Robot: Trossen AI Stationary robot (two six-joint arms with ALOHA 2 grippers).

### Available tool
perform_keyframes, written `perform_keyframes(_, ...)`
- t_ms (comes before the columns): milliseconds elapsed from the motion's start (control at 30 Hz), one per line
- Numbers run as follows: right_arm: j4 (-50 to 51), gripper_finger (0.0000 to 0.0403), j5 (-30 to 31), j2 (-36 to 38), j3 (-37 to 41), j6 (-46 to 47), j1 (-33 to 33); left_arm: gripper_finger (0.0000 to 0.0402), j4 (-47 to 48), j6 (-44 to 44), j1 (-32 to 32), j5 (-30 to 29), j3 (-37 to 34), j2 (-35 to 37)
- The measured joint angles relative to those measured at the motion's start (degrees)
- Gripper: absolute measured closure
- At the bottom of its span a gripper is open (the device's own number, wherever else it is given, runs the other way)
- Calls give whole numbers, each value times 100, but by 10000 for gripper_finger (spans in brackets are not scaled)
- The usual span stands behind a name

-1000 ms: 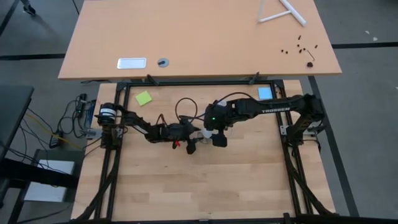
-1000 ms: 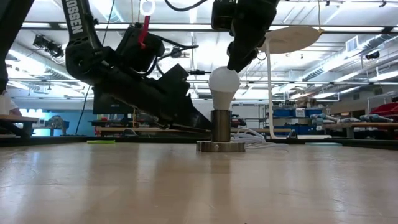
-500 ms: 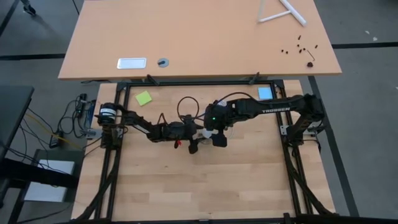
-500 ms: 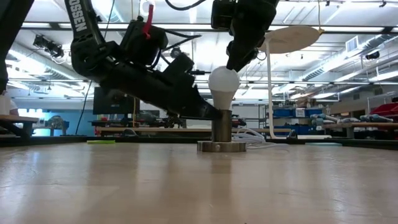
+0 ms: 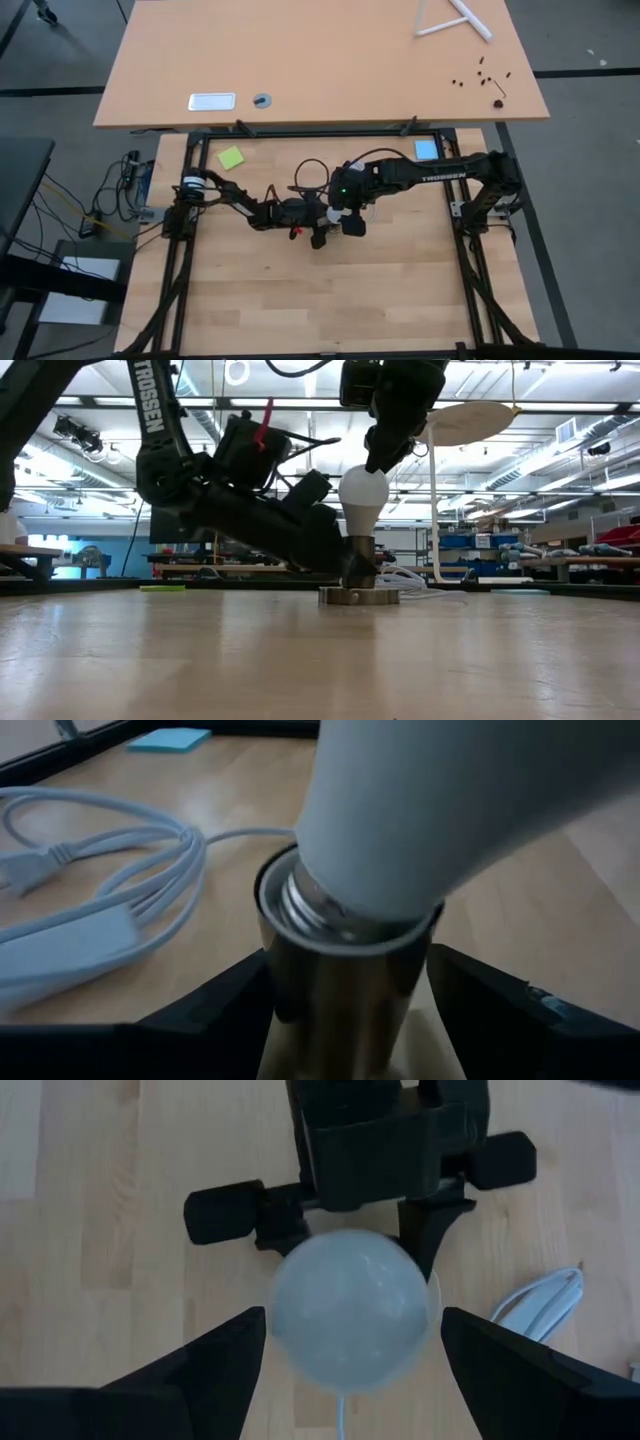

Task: Screw lightbulb
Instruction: Insert the lightbulb into the lamp

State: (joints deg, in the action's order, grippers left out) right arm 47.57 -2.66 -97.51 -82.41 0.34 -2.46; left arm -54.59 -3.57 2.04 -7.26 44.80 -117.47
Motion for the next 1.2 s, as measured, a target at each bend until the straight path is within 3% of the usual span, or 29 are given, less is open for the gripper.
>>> perform_keyframes(200, -5, 93, 0, 0, 0, -67, 0, 155, 18, -4, 0, -14, 15, 0)
perform_keyframes(433, 2, 95, 32, 2, 0, -326, 48, 234, -11, -250, 1, 243, 11, 0)
perform_keyframes(867, 152, 96, 404, 500, 0, -454, 260, 234, 311, -535, 9, 723, 0, 348)
perform_keyframes(1200, 593, 98, 1202, 514, -373, -585, 691, 234, 2076, -555, 16, 849, 258, 1301)
